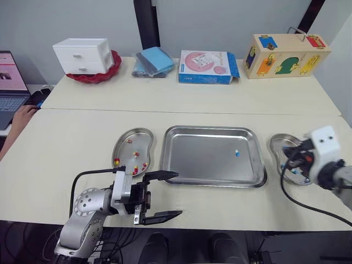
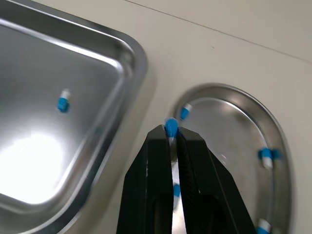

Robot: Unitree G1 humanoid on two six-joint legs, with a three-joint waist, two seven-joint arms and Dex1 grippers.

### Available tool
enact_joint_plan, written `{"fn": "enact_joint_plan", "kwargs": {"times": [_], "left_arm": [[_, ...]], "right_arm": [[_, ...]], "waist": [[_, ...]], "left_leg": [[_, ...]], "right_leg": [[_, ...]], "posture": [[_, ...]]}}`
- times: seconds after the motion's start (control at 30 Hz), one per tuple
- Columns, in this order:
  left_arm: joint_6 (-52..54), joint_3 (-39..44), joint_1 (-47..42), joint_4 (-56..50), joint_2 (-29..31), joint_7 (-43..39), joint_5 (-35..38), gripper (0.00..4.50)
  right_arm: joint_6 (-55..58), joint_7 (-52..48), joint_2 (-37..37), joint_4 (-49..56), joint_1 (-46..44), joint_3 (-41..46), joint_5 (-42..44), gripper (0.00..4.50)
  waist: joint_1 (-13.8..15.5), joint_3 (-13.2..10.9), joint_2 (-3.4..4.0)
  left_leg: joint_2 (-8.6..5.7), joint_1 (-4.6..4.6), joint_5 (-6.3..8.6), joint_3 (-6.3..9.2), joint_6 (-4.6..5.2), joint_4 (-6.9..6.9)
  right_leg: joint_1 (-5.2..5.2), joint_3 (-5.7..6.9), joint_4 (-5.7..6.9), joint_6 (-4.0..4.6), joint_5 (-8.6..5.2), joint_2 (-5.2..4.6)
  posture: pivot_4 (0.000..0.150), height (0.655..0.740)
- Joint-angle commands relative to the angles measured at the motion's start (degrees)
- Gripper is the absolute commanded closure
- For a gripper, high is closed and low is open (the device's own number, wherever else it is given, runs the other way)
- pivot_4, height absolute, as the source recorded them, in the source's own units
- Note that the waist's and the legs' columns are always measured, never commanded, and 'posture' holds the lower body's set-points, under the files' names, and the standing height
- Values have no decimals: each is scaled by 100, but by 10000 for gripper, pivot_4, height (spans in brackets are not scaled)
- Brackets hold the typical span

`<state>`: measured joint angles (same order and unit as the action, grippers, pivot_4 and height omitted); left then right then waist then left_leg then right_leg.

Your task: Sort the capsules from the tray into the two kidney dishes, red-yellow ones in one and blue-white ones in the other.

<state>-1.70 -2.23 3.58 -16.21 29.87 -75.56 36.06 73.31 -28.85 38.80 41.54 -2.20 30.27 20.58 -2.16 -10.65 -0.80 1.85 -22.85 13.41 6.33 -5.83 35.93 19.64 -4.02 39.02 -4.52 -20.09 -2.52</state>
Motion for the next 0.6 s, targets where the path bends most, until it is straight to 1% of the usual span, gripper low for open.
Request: {"fn": "enact_joint_plan", "kwargs": {"times": [0.03,0.2,0.27,0.4,0.57,0.6], "left_arm": [[-64,-6,-102,-93,-55,-56,111,0],[-34,5,-253,-16,-94,-71,94,0],[-17,7,-281,-27,-101,-53,94,0],[29,14,-275,-112,-101,29,95,0],[112,111,-193,-223,-27,239,59,0],[186,175,-154,-271,25,369,28,0]], "right_arm": [[199,-34,129,190,88,394,132,44907],[302,273,80,42,74,422,24,44907],[281,313,74,38,73,407,48,38275],[221,385,54,29,84,405,73,29466],[62,408,85,-31,135,422,76,15408],[-38,387,100,-48,168,426,72,12030]], "waist": [[2,0,0],[12,0,0],[13,0,0],[22,0,-1],[23,0,-1],[23,0,-1]], "left_leg": [[0,-1,0,0,0,0],[0,-1,0,0,0,1],[0,-2,0,0,0,1],[0,-3,0,0,0,1],[0,-3,0,0,0,1],[0,-3,0,0,0,1]], "right_leg": [[0,0,0,0,0,0],[-1,1,0,0,0,0],[-1,1,-3,0,0,0],[0,1,-3,0,0,0],[0,1,-3,0,0,0],[0,1,-3,0,0,0]], "posture": [[1500,7337],[1500,7337],[1500,7337],[1500,7337],[1500,7337],[1500,7337]]}}
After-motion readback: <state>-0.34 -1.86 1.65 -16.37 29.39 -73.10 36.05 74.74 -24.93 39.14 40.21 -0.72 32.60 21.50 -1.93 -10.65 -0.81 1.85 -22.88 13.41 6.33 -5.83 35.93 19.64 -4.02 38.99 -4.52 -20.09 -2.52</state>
